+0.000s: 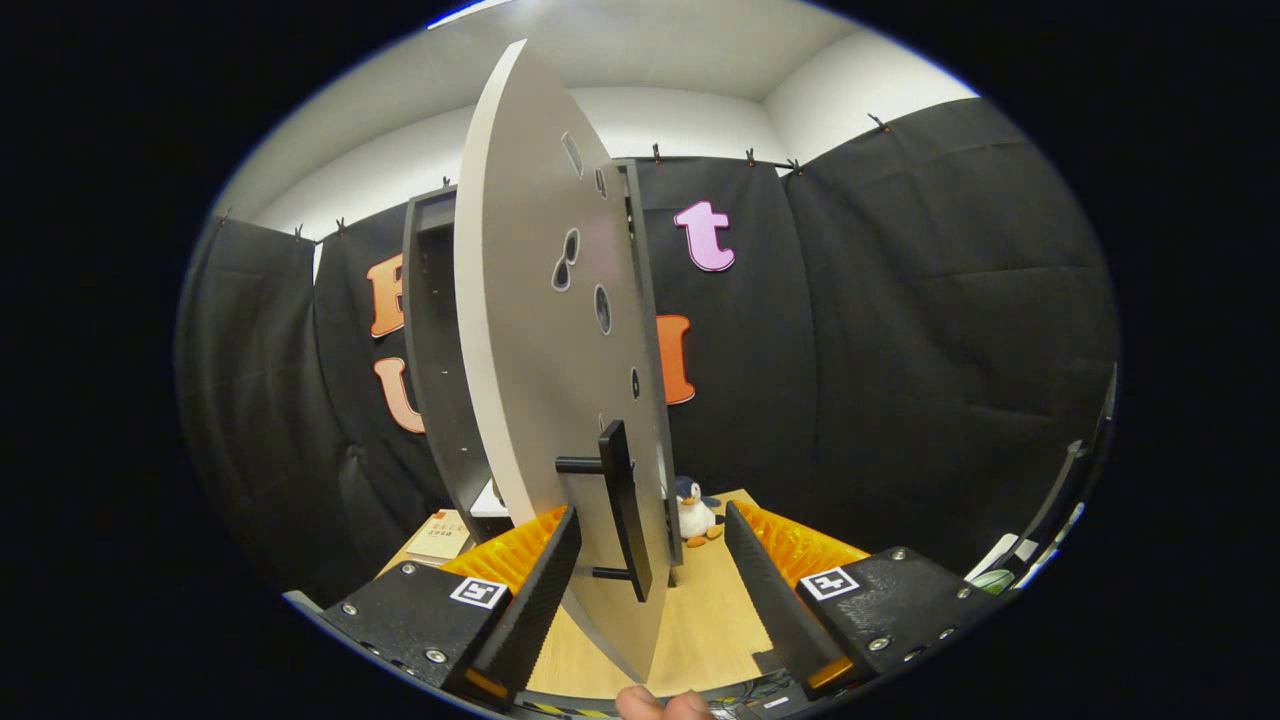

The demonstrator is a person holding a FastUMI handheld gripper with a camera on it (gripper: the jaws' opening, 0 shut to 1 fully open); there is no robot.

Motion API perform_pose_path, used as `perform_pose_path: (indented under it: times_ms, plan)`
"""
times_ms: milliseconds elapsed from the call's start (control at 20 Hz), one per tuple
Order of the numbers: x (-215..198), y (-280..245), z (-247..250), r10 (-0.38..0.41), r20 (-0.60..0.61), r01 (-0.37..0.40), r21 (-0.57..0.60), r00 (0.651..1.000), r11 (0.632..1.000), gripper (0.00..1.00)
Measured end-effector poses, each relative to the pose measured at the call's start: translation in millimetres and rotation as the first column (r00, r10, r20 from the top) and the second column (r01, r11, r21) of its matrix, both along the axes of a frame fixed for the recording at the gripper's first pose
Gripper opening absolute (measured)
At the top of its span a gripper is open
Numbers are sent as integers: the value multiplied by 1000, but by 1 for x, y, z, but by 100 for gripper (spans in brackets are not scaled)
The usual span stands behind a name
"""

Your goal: Open the shoe cabinet door, grab the shoes and put them into the shoe cabinet, then close the shoe cabinet door.

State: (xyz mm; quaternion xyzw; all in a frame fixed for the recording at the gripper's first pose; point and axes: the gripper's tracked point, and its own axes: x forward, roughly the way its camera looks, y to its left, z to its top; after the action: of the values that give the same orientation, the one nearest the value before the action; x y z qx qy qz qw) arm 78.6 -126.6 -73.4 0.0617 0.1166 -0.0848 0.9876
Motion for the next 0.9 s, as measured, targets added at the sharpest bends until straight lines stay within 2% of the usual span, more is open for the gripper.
perform_pose_path:
  times_ms: [300,700,900]
  plan:
    - [19,60,1,29,-14,-29,-21,999,999,91]
    - [68,136,-3,144,-35,-146,-47,989,988,92]
    - [106,169,-12,216,-54,-219,-60,975,974,92]
